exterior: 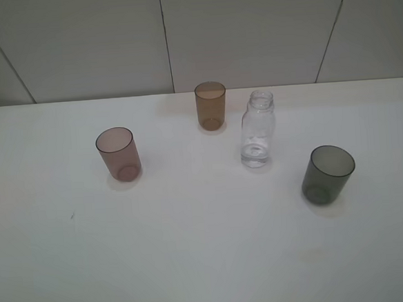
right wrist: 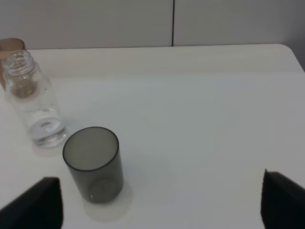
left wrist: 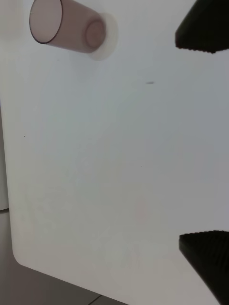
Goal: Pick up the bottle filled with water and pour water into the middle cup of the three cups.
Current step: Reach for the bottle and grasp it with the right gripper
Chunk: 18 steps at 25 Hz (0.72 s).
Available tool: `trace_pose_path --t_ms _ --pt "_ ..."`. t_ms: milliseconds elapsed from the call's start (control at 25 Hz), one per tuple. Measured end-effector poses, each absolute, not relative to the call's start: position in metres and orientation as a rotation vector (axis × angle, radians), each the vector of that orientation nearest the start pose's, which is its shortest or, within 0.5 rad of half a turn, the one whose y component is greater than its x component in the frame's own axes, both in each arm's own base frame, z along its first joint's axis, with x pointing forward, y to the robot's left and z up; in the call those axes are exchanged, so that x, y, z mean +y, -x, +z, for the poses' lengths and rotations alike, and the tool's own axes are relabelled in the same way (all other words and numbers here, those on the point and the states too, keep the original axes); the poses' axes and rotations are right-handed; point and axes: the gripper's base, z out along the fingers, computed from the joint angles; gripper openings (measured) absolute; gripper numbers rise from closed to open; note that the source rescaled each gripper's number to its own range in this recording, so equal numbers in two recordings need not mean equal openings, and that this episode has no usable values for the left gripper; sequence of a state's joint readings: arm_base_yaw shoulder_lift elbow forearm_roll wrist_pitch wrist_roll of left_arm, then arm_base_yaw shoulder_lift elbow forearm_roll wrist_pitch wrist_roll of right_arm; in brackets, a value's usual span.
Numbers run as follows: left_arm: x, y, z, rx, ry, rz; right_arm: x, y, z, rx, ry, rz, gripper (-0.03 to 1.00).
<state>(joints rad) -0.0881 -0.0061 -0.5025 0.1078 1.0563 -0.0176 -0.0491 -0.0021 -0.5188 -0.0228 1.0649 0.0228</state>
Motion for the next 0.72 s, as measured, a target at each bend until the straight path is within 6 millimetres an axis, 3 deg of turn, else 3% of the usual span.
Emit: trace_pose_path --t_ms 720 --pt "0.009 0.0054 0.2787 2.026 -0.066 0.062 -0.0015 0.0077 0.2821 2.026 -0.074 -0.045 1.0"
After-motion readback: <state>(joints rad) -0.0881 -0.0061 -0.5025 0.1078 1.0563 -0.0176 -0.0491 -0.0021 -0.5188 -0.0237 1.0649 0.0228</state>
